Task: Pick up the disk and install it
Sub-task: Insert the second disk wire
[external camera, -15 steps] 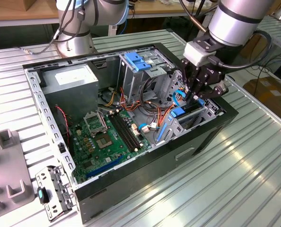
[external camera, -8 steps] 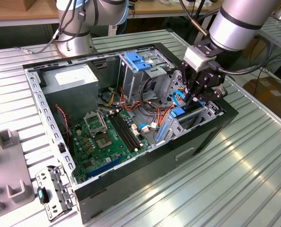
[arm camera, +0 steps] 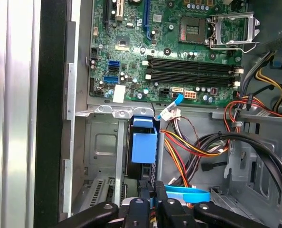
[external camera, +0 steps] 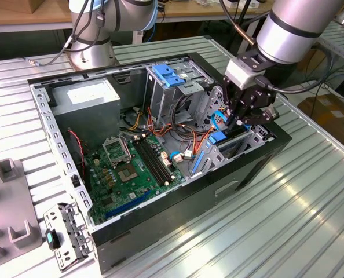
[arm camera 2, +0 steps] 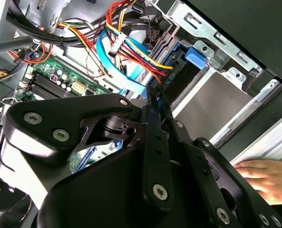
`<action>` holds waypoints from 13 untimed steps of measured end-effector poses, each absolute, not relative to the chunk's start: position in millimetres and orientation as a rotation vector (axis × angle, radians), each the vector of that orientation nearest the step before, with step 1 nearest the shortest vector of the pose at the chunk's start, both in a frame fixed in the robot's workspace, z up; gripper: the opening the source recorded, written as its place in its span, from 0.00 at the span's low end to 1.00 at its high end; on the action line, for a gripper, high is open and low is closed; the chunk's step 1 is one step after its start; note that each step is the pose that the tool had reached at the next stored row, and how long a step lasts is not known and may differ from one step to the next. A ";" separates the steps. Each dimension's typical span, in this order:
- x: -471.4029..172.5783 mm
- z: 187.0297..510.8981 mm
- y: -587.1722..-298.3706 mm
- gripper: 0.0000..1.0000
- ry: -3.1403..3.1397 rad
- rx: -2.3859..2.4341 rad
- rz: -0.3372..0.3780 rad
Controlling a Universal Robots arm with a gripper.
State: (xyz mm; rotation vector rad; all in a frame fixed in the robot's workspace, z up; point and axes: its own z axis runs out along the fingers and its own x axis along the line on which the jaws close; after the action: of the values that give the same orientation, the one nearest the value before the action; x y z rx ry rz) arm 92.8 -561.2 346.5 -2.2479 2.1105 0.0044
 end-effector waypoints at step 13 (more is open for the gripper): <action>92.7 340.0 -561.4 0.16 2.110 -2.247 0.006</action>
State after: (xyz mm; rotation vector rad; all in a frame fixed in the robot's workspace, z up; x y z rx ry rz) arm 92.7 -561.4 340.0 -2.2471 2.1099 0.0058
